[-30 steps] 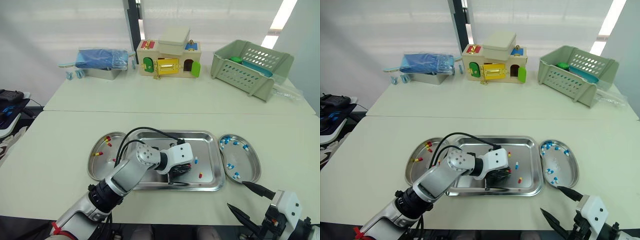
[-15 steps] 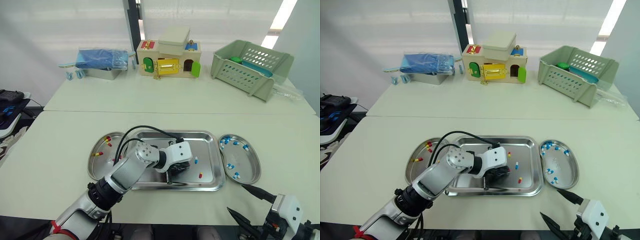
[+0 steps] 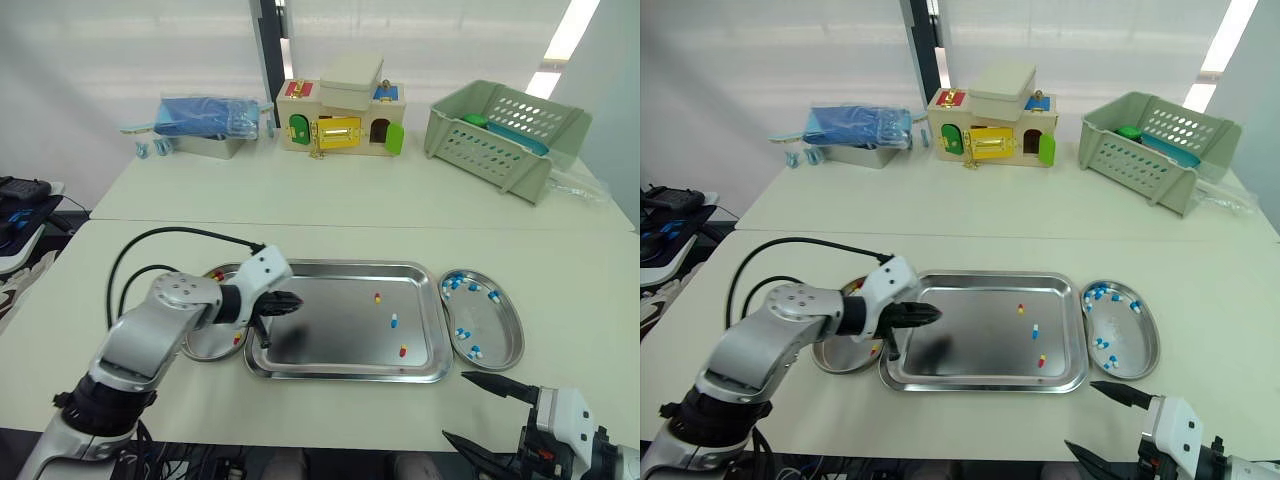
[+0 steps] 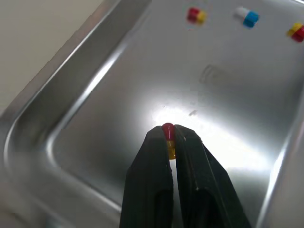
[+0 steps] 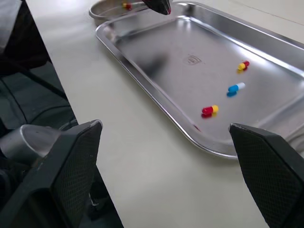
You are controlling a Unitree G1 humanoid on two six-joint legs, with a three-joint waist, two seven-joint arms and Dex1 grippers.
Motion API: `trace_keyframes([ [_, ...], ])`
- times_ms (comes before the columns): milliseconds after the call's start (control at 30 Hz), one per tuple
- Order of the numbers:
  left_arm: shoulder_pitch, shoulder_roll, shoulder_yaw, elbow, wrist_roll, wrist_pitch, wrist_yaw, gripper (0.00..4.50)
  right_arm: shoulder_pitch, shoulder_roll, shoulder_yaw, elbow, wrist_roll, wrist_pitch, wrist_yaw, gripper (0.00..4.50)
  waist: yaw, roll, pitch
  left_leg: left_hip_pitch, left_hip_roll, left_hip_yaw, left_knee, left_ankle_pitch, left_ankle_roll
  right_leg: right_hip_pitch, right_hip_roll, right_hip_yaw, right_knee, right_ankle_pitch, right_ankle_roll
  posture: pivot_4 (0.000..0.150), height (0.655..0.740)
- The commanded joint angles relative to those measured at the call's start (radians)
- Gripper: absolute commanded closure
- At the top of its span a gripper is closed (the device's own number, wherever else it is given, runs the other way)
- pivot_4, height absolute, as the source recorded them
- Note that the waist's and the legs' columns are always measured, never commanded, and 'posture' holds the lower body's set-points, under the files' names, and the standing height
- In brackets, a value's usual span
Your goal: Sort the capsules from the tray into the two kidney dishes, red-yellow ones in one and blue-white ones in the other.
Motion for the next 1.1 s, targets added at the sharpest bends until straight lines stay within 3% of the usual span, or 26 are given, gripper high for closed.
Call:
trace_keyframes([
  [33, 0.041, 0.047, 0.101, -0.058, -0.015, 0.029, 0.038, 4.47, -0.019, -0.020, -0.004, -0.016, 0.018, 0.003, 0.014, 0.00, 0.000, 0.000, 0.000, 0.000, 0.000, 0.000, 0.000, 0.000, 0.000, 0.000, 0.000, 0.000, 0.000, 0.000, 0.000, 0.150, 0.7400],
  [133, 0.139, 0.094, 0.217, -0.072, -0.007, 0.065, 0.087, 4.47, -0.065, -0.041, 0.002, 0.006, 0.027, 0.019, 0.019, 0.00, -0.005, 0.000, 0.000, 0.000, 0.000, 0.000, 0.000, 0.000, 0.000, -0.001, 0.000, 0.000, 0.000, 0.000, 0.000, 0.150, 0.7400],
  [300, 0.241, 0.115, 0.286, -0.052, 0.001, 0.048, 0.140, 4.47, -0.110, -0.053, 0.020, 0.035, 0.038, 0.030, 0.039, 0.00, -0.003, -0.001, 0.000, 0.001, 0.000, 0.000, 0.000, 0.000, 0.000, 0.000, 0.000, 0.000, 0.000, 0.000, 0.000, 0.150, 0.7400],
  [633, 0.273, 0.121, 0.293, -0.011, -0.013, -0.009, 0.168, 4.47, -0.153, -0.058, 0.029, 0.107, 0.030, 0.002, 0.074, 0.00, -0.001, -0.002, 0.000, 0.000, 0.000, 0.001, -0.001, 0.000, 0.000, -0.001, 0.000, 0.000, 0.000, 0.000, 0.000, 0.150, 0.7400],
  [733, 0.276, 0.123, 0.291, -0.002, -0.019, -0.018, 0.169, 3.72, -0.151, -0.056, 0.028, 0.109, 0.029, -0.003, 0.076, 0.00, -0.002, -0.002, 0.000, 0.000, 0.000, 0.001, -0.001, 0.000, 0.000, -0.001, 0.000, 0.000, 0.001, 0.000, 0.000, 0.150, 0.7400],
  [1100, 0.275, 0.133, 0.274, 0.030, -0.027, -0.053, 0.159, 0.25, -0.133, -0.053, 0.018, 0.103, 0.035, -0.002, 0.069, 0.00, -0.002, -0.002, 0.000, 0.000, 0.000, 0.001, 0.000, 0.000, 0.000, -0.001, 0.000, 0.000, 0.001, 0.000, 0.000, 0.150, 0.7400],
])
